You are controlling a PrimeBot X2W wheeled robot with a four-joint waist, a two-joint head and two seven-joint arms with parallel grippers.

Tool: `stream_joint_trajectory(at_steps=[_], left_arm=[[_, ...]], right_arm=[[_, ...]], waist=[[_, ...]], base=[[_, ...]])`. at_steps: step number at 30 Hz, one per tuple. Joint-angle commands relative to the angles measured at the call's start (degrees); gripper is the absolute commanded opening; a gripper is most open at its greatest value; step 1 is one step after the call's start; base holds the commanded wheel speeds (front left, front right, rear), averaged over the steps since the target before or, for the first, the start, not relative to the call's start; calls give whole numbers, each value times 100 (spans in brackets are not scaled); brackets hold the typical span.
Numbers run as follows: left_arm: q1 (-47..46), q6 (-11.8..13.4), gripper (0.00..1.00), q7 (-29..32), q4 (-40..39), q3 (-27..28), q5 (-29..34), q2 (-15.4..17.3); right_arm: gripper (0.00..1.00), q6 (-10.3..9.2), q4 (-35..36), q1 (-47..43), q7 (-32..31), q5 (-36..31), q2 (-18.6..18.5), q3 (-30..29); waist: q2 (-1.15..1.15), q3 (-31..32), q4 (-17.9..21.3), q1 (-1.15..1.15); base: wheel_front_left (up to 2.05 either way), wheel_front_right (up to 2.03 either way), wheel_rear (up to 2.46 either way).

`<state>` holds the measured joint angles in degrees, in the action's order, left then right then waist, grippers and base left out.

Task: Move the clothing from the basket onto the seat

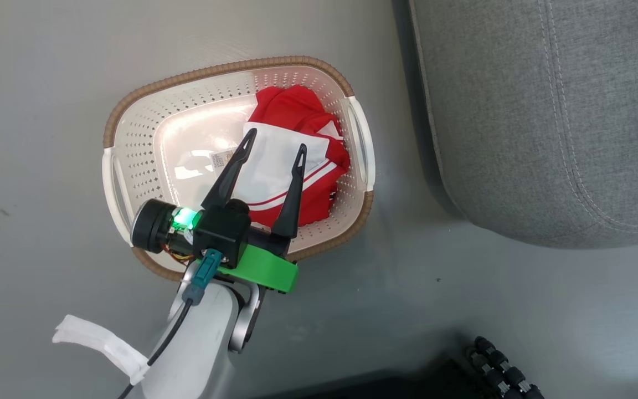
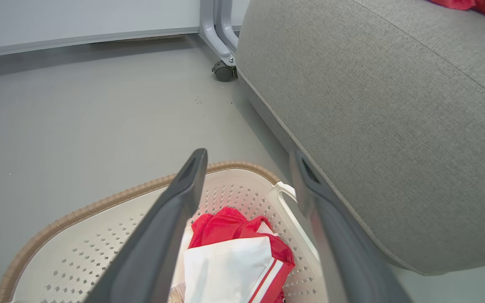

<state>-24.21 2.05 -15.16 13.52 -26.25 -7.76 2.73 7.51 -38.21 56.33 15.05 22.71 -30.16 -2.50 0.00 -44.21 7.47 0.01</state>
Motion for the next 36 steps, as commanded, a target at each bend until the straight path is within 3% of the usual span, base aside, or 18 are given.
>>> stream_joint_trajectory(at_steps=[1,2,9,21,27,36], left_arm=[[-30,5,100,2,5,27,24,29],[-2,2,100,2,-11,39,18,29],[234,-45,100,2,24,97,-28,30],[898,-90,100,2,25,234,-291,29],[1181,-21,100,2,-113,407,-472,29],[1521,111,100,1,-346,823,-626,30]], right_arm=[[48,-4,-44,-73,19,48,-67,19],[100,-4,-95,-87,19,117,-50,47],[100,-4,-171,-283,19,271,-70,253],[100,-4,200,-1222,19,23,-87,514],[100,-4,712,-1677,19,32,-157,615],[100,-4,2222,-2559,19,11,111,575]], waist=[[0,101,42,-1],[0,157,53,-1],[0,695,146,-1],[0,2230,306,-1],[0,2855,320,-1],[0,3478,67,-1]], base=[[0,0,0],[0,0,0],[0,0,0],[0,0,0],[0,0,0],[0,0,0]])
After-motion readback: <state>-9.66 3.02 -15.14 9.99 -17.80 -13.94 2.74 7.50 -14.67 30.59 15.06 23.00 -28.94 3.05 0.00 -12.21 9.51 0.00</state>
